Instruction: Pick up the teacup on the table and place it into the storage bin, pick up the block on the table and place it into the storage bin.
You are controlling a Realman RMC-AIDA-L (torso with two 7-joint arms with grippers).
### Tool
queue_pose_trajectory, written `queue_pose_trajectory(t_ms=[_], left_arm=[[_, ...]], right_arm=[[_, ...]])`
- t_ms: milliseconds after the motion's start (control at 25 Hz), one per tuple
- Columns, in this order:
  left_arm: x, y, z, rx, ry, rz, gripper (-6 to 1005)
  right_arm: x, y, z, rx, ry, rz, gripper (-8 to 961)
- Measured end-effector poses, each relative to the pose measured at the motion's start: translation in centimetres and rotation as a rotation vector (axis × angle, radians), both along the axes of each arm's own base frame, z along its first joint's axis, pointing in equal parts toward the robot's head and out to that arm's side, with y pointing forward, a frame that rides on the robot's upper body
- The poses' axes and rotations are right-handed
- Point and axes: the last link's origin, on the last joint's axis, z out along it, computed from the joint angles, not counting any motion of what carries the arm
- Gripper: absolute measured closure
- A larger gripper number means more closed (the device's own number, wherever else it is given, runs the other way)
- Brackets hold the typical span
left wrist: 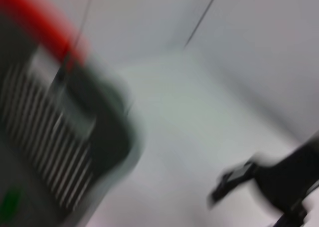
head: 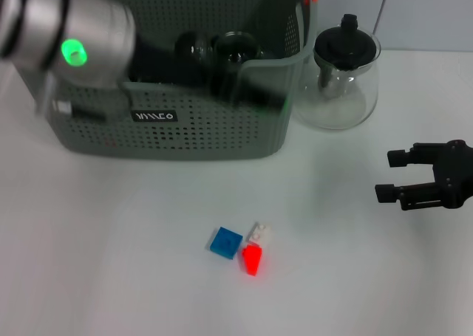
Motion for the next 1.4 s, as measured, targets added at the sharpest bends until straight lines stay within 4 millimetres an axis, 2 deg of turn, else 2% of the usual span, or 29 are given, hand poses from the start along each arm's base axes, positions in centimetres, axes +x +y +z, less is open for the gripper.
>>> queue_pose_trajectory(t_ms=[80,200,360,440,600,760,880,1000,1120,1240,1400], left_arm=[[0.6,1.3,1.4,0.044,-0.040,-0.038,527],[0.7,4.5,2.6,0.117,-0.018,-0.044,519],[-0.3,8.9,2.7,0.192,0.065,0.018,508],[-1.2,10.4,1.9,0.207,0.122,0.055,502],[-2.3,11.8,0.1,0.244,0.215,0.080,491],[-2.3,12.2,-1.1,0.278,0.254,0.065,480],[-1.9,12.2,-1.0,0.289,0.237,0.059,472],[-1.2,11.5,-0.2,0.281,0.203,0.038,355],[0.7,8.6,1.3,0.218,0.083,-0.092,239],[1.9,5.0,2.0,0.095,-0.047,-0.284,40],[1.1,1.1,1.8,-0.096,-0.113,-0.440,47]], right_arm=[[0.1,0.0,0.0,0.002,0.004,-0.006,72],[0.1,0.0,0.0,0.005,0.010,-0.013,72],[0.1,0.0,-0.1,0.009,0.016,-0.019,72],[0.1,0.0,-0.1,0.010,0.017,-0.019,72],[-0.1,0.1,-0.2,0.011,0.018,-0.016,72],[-0.2,0.2,-0.3,0.014,0.017,-0.015,72],[-0.2,0.3,-0.3,0.016,0.016,-0.014,71],[-0.2,0.3,-0.3,0.018,0.015,-0.009,71],[-0.2,0.4,-0.3,0.021,0.014,-0.009,71],[-0.2,0.4,-0.1,0.028,0.016,-0.011,71],[-0.1,0.5,0.0,0.036,0.020,-0.016,71]])
